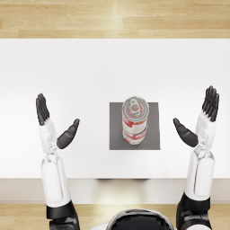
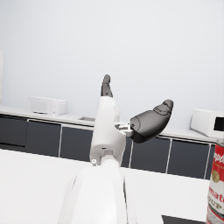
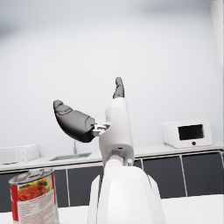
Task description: Pick up the red can on the left and place it in the middle, then pick up the red can on the right and place it on top of the can in the middle
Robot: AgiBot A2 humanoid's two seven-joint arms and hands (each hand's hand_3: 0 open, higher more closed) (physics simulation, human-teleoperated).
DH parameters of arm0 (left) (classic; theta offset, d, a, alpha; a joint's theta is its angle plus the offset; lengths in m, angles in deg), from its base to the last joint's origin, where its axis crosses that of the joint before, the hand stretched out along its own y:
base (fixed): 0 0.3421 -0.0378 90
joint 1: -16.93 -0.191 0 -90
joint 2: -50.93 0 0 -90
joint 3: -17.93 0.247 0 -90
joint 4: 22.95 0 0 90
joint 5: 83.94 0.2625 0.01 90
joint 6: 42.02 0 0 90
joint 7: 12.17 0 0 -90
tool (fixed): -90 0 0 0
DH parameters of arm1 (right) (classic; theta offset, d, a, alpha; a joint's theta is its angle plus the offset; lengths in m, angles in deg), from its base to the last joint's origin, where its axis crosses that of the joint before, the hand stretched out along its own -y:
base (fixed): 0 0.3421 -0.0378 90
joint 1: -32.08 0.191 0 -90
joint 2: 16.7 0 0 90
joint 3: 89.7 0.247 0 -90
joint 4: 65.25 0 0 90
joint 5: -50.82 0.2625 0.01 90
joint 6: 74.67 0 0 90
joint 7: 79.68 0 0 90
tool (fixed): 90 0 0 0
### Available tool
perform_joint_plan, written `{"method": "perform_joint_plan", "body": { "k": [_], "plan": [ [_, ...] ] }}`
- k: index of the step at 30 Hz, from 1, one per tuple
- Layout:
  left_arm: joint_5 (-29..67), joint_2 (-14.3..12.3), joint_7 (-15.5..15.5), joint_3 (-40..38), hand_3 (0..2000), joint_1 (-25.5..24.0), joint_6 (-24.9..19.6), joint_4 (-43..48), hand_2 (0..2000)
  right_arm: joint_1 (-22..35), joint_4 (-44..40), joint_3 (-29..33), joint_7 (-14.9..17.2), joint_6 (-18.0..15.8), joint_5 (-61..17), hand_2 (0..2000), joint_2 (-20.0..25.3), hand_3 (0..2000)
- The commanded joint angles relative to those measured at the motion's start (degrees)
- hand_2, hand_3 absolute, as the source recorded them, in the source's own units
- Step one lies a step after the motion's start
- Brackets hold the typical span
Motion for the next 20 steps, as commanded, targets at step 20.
{"method": "perform_joint_plan", "body": {
  "k": [20],
  "plan": [
    [0.0, -0.03, 0.0, -1.31, 0, -0.15, 0.0, -0.92, 0, -1.86, -2.34, 4.17, -1.48, -1.22, 0.01, 0, 0.23, 0]
  ]
}}
